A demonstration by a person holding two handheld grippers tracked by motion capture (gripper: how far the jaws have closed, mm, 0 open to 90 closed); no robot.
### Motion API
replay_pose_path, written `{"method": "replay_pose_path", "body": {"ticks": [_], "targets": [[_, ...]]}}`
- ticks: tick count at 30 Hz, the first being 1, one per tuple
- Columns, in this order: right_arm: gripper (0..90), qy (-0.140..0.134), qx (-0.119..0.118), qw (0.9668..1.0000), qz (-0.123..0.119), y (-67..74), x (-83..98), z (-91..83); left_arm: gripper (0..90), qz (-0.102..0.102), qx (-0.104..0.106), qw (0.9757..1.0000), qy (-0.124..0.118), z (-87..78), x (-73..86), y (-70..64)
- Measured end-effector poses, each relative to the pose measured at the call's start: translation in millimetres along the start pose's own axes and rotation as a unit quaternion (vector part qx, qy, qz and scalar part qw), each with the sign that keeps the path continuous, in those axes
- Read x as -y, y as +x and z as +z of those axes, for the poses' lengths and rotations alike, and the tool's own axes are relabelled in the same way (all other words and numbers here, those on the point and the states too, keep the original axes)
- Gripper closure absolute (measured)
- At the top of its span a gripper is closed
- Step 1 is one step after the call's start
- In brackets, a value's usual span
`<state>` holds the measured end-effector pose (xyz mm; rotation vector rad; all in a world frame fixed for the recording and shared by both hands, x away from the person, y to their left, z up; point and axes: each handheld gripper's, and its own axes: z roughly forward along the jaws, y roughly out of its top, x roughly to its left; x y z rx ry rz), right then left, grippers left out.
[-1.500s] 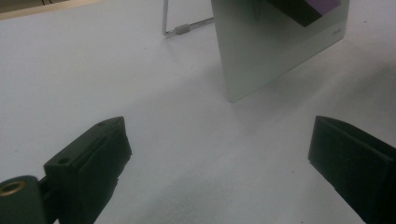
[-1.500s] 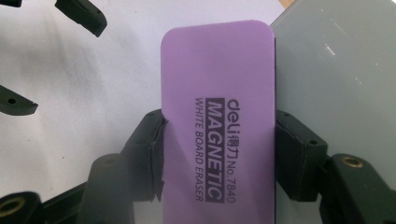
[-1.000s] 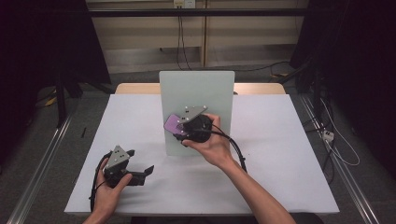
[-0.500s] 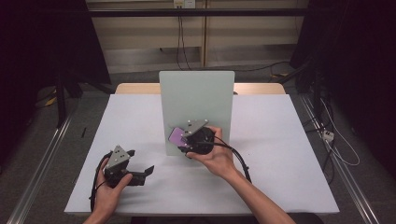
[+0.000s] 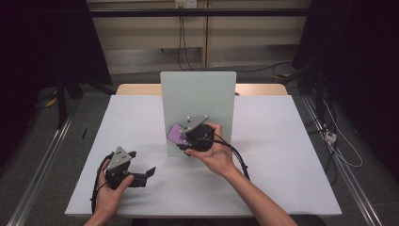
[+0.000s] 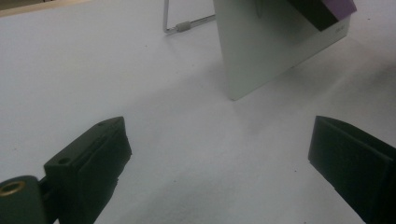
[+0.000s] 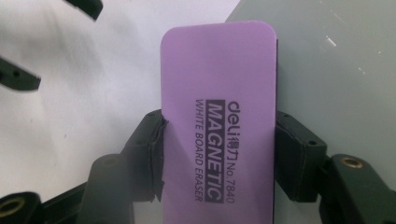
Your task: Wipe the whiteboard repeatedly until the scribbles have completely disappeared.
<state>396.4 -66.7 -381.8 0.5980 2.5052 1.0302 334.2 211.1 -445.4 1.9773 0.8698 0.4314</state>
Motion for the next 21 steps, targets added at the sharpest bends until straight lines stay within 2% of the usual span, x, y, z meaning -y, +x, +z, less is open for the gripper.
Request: {"method": "replay_pose_path", "body": {"ticks": [5, 13, 18, 21], "targets": [[41.7, -0.006, 0.009, 0.9999, 0.0, 1.4, -5.9, 1.2, 4.9, 0.001, 0.001, 1.0, -0.001, -0.5, 0.0, 0.1], [41.7, 0.009, -0.002, 0.9998, -0.019, 11.2, 0.5, 15.5, 4.9, 0.002, -0.001, 1.0, 0.0, -0.5, -0.1, 0.0], [41.7, 0.014, -0.016, 0.9997, -0.015, 11.0, -1.1, 17.1, 4.9, 0.002, 0.0, 1.0, 0.0, -0.2, -0.1, -0.3], [41.8, 0.008, -0.013, 0.9998, -0.01, 8.0, -6.4, 14.5, 4.9, 0.002, 0.0, 1.0, 0.001, 0.0, -0.1, -0.2]]}}
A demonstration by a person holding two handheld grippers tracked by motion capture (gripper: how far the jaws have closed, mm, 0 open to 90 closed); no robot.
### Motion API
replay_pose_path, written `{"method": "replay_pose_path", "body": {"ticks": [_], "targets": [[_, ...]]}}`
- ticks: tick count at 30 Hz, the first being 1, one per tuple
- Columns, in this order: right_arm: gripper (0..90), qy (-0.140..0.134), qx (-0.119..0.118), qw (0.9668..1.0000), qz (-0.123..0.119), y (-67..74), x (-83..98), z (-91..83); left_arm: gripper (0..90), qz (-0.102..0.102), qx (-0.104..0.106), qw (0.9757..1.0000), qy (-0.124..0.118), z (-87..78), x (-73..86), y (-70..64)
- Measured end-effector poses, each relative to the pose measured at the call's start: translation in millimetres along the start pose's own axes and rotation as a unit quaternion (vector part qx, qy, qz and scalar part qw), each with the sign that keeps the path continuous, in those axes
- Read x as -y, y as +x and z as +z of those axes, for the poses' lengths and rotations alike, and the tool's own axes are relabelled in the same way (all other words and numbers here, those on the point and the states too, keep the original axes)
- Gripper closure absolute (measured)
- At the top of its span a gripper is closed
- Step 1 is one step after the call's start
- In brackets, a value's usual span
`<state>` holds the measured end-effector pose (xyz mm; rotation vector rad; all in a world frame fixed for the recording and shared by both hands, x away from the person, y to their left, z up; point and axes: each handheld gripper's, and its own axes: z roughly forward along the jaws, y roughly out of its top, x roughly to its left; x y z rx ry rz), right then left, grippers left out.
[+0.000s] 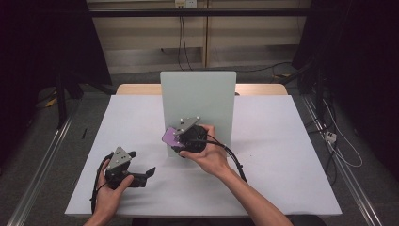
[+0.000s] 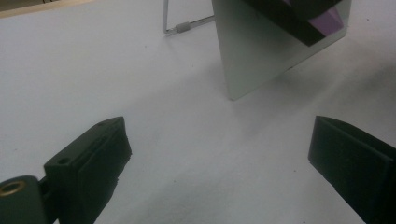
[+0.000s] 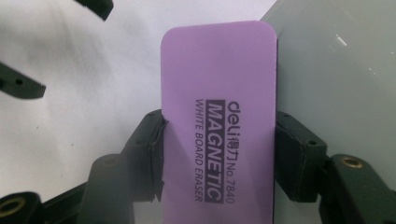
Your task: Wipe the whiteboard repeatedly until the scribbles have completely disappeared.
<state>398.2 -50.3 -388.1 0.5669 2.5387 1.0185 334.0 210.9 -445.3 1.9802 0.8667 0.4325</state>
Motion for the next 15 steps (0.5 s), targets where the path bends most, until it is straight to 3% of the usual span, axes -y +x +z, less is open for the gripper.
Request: {"method": "replay_pose_path", "body": {"ticks": [9, 15], "targets": [[41.8, -0.04, 0.024, 0.9988, 0.015, -18.6, -22.2, -21.1, 4.9, 0.003, -0.001, 1.0, -0.001, -1.3, 0.0, 1.0], [41.8, -0.027, 0.024, 0.9993, 0.002, -8.4, -15.7, -11.3, 4.9, 0.001, 0.0, 1.0, 0.0, -0.9, 0.1, -0.2]]}}
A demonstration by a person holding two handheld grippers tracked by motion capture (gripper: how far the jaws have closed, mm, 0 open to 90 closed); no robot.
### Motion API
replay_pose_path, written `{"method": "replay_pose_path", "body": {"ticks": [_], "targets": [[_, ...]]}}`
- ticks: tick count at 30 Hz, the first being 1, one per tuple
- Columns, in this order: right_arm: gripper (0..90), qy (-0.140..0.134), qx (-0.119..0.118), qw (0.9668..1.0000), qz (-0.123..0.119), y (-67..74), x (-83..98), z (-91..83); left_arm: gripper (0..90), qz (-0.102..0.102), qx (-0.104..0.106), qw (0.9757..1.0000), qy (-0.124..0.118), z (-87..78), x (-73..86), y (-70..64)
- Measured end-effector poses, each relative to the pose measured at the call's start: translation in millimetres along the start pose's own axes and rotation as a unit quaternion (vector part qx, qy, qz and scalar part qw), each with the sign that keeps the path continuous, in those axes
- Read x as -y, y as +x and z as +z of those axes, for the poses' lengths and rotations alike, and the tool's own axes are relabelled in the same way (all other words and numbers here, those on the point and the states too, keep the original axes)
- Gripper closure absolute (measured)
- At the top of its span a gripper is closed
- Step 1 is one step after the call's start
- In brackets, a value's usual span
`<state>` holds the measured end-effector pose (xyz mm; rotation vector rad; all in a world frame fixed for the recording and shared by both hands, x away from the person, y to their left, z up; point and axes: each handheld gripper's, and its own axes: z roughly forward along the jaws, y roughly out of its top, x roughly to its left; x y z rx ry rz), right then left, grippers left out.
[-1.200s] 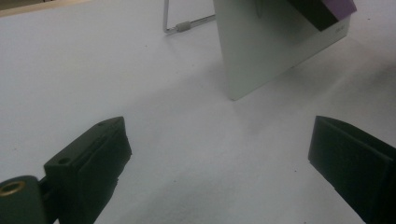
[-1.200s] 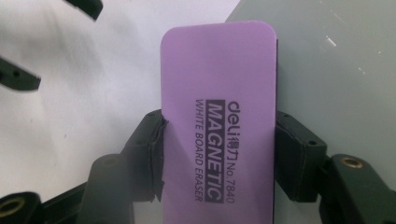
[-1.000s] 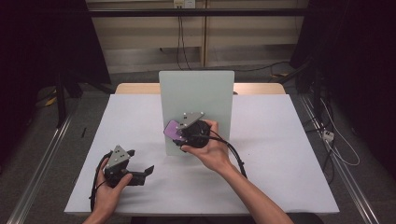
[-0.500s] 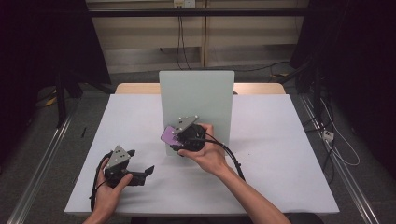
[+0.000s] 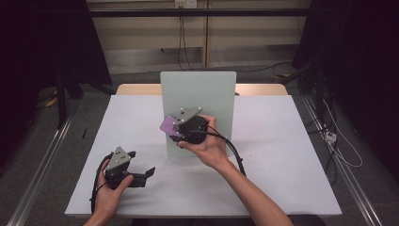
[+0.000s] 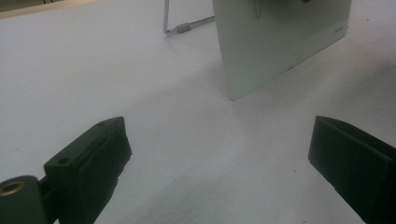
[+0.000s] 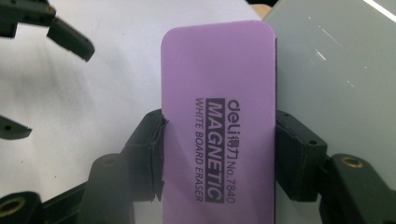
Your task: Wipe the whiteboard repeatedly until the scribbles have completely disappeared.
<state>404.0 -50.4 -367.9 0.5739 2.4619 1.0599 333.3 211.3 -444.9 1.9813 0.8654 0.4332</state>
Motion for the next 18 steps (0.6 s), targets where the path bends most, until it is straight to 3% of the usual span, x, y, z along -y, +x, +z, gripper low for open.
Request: {"method": "replay_pose_path", "body": {"ticks": [10, 12, 13, 14, 18], "targets": [[41.8, 0.039, -0.035, 0.9985, -0.016, 22.2, 27.6, 24.3, 4.9, -0.001, 0.0, 1.0, 0.0, 0.3, 0.3, 0.4], [41.8, 0.043, -0.037, 0.9983, -0.016, 22.3, 28.7, 24.2, 4.9, 0.0, 0.0, 1.0, 0.0, 0.2, 0.2, 0.1], [41.8, 0.037, -0.026, 0.9987, -0.023, 20.6, 28.3, 24.3, 4.9, 0.001, 0.0, 1.0, 0.0, -0.1, 0.0, 0.2], [41.8, 0.044, -0.037, 0.9982, -0.018, 20.7, 27.9, 23.0, 4.9, -0.001, 0.0, 1.0, 0.0, -0.3, 0.1, 0.0], [41.8, 0.034, -0.028, 0.999, -0.012, 13.2, 26.9, 13.0, 4.9, -0.002, -0.001, 1.0, -0.001, -0.7, 0.7, 1.8]]}}
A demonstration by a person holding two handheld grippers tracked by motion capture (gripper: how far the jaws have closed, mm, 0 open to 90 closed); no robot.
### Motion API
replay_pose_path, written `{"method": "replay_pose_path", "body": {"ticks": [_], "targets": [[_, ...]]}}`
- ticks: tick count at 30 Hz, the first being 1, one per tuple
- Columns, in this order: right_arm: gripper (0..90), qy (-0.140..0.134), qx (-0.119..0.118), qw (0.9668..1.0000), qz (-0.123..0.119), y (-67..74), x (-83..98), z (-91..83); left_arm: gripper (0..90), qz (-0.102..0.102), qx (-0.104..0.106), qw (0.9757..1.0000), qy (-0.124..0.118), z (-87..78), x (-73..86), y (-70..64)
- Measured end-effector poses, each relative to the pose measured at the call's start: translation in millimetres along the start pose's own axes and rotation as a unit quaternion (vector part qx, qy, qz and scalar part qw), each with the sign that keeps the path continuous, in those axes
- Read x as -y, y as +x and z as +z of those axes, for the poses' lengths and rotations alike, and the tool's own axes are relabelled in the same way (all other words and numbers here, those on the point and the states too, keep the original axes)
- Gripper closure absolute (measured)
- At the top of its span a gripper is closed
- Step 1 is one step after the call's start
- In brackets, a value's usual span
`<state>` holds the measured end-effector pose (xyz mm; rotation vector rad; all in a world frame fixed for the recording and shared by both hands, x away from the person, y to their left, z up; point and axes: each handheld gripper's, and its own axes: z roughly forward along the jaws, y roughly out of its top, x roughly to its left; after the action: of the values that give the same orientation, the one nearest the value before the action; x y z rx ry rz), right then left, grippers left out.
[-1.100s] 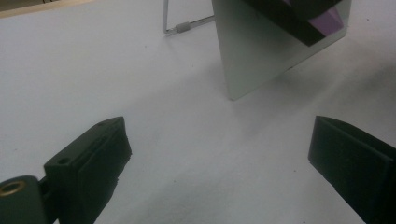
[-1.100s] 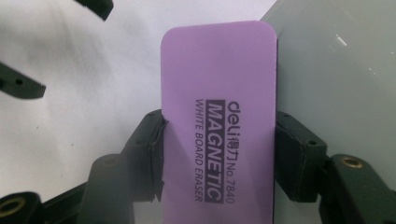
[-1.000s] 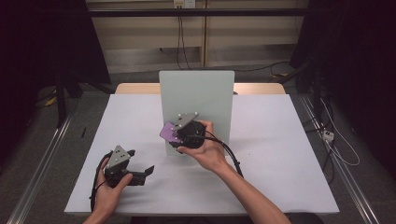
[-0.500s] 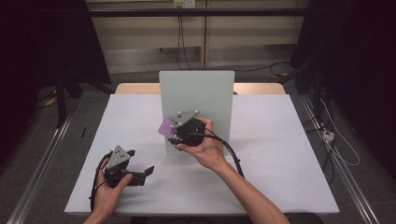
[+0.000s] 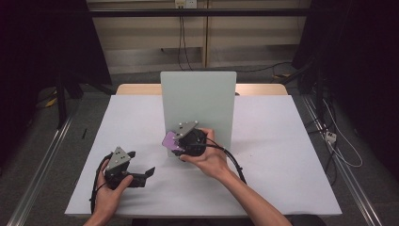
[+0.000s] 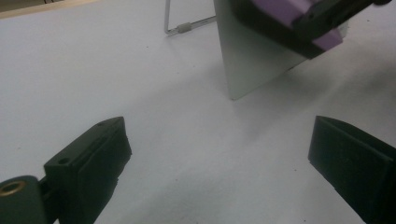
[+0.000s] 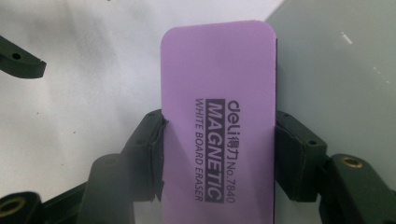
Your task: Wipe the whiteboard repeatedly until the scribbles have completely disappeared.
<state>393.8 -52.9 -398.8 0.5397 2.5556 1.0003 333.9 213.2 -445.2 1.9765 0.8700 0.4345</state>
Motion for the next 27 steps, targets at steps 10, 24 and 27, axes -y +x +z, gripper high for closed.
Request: {"method": "replay_pose_path", "body": {"ticks": [10, 24, 27], "targets": [[41.8, -0.025, 0.036, 0.9989, 0.019, -17.3, 0.4, -29.1, 4.9, 0.001, 0.0, 1.0, 0.002, 1.1, -0.6, -1.6], [41.8, 0.012, -0.013, 0.9998, -0.003, 12.0, 7.2, 16.5, 4.9, 0.001, 0.0, 1.0, 0.002, 1.0, -0.6, -1.6], [41.9, 0.018, -0.03, 0.9994, -0.006, 16.7, 6.1, 26.4, 4.8, 0.003, -0.002, 1.0, 0.001, 0.0, -0.7, -0.4]]}}
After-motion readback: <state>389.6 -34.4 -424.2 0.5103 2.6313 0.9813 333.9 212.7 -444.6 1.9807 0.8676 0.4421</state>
